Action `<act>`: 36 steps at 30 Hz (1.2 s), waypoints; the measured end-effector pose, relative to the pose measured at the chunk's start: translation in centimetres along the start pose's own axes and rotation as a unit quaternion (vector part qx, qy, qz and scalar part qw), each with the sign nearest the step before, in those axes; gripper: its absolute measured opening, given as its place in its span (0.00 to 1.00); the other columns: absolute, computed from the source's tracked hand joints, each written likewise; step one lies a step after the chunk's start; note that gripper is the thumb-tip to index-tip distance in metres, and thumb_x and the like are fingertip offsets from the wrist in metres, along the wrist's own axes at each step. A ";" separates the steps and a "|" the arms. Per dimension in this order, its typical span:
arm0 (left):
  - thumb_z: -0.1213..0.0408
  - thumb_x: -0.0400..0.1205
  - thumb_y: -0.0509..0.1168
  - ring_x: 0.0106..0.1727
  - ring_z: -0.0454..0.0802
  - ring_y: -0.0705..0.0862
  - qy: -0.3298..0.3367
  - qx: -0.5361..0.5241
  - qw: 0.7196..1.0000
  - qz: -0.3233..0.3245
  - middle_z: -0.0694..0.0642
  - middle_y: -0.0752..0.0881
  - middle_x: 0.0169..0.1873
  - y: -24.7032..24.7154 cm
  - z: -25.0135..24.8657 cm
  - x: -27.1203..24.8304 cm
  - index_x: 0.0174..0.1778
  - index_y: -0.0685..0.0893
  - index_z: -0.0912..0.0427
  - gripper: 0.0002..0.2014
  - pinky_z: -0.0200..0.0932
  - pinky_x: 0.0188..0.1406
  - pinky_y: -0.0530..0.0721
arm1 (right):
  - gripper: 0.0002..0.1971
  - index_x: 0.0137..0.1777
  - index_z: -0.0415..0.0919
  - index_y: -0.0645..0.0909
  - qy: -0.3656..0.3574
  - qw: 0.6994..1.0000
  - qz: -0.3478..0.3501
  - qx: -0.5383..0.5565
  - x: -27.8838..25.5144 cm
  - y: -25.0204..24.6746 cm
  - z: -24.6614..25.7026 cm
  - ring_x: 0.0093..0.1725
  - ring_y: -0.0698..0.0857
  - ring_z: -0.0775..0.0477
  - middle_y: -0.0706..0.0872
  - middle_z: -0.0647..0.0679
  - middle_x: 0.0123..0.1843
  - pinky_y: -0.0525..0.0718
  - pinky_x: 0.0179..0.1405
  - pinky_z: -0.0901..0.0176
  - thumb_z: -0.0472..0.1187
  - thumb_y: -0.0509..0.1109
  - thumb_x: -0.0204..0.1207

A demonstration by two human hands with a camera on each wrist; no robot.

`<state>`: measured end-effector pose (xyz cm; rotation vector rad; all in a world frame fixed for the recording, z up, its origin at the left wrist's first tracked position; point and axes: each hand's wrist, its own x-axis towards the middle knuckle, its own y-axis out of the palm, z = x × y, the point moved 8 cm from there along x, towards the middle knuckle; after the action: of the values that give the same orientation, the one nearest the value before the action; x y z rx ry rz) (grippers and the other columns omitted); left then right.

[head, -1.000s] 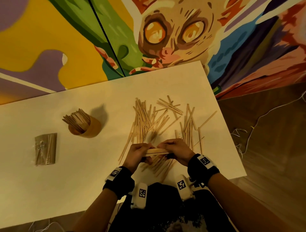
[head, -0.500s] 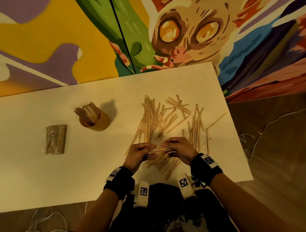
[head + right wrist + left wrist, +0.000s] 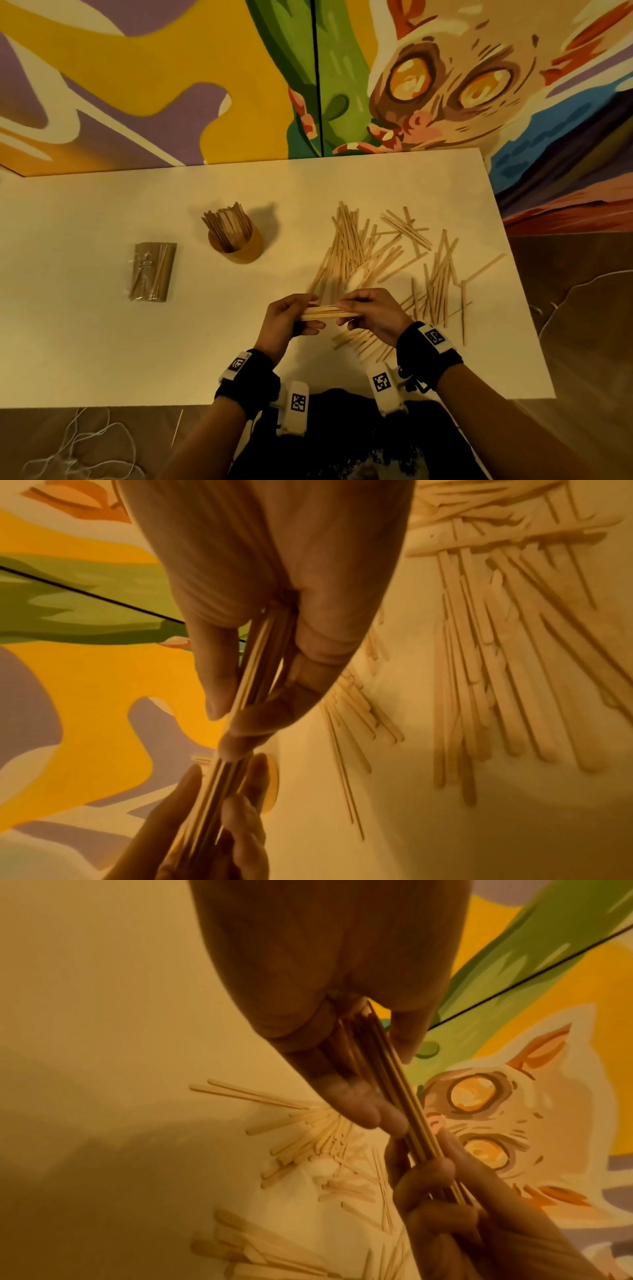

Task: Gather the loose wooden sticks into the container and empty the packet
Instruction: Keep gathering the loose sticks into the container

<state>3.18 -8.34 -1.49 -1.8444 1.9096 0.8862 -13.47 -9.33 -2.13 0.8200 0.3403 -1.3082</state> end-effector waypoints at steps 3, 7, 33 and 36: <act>0.60 0.87 0.59 0.30 0.57 0.88 -0.034 -0.018 0.999 0.001 0.66 0.89 0.38 -1.8 0.3 -0.4 0.53 0.86 0.69 0.16 0.44 0.31 0.87 | 0.05 0.46 0.29 0.87 -0.001 1.000 -0.003 -0.013 0.3 1.9 -0.2 0.36 0.89 0.36 0.88 0.33 0.40 0.85 0.31 0.56 0.29 0.76 0.72; 0.66 0.86 0.60 0.32 0.56 0.89 -0.019 -0.016 1.000 0.011 0.68 0.89 0.41 -4.0 -0.2 -1.0 0.55 0.85 0.71 0.13 0.43 0.33 0.88 | 0.05 0.47 0.28 0.86 0.001 1.000 -0.006 -0.015 0.9 4.7 -0.7 0.36 0.89 0.37 0.90 0.34 0.40 0.84 0.31 0.55 0.32 0.74 0.75; 0.75 0.78 0.70 0.29 0.49 0.90 0.189 0.287 0.938 -0.043 0.58 0.90 0.28 -20.9 -20.8 7.0 0.44 0.88 0.70 0.02 0.38 0.32 0.88 | 0.10 0.51 0.28 0.84 -0.027 0.983 -0.182 0.012 4.6 8.2 -3.5 0.33 0.86 0.39 0.89 0.33 0.39 0.80 0.31 0.56 0.35 0.64 0.82; 0.73 0.78 0.70 0.27 0.44 0.89 0.207 0.417 0.885 0.007 0.64 0.89 0.33 -18.2 -22.7 9.0 0.44 0.89 0.70 0.03 0.34 0.29 0.87 | 0.10 0.48 0.28 0.84 -0.013 0.977 -0.211 0.001 3.4 7.1 -5.1 0.32 0.86 0.40 0.88 0.34 0.37 0.80 0.32 0.55 0.35 0.65 0.82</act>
<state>24.10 -29.09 6.14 -1.5108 2.0507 -0.3681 -4.80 -7.92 -5.38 0.7543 0.5108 -1.7125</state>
